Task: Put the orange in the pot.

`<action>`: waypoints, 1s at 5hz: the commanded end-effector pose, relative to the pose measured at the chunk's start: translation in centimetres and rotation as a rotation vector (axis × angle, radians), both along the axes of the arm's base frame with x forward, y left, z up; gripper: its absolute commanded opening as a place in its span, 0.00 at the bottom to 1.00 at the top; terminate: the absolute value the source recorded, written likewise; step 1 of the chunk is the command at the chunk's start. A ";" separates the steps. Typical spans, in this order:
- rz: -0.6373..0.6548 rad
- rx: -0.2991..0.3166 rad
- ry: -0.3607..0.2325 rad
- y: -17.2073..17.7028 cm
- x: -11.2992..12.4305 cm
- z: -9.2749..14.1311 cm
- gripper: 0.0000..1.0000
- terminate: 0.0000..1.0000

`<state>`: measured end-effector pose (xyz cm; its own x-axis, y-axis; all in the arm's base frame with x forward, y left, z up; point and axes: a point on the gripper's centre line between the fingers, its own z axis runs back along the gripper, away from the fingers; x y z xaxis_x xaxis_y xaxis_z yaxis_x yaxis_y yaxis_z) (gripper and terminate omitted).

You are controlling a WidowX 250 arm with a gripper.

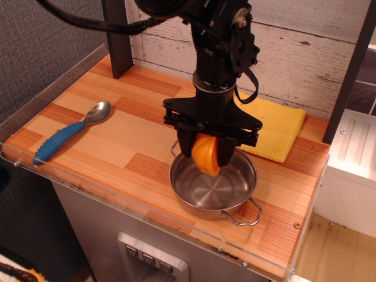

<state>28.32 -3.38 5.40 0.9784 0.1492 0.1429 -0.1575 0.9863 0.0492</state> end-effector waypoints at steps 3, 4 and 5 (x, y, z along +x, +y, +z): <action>0.029 -0.028 -0.087 4.0 0.9 5.9 1.00 0.00; 0.092 -0.028 -0.123 8.8 2.7 9.2 1.00 0.00; 0.089 -0.023 -0.074 11.0 4.0 9.3 1.00 0.00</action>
<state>32.50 6.65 13.04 0.9585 0.2383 0.1566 -0.2428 0.9700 0.0100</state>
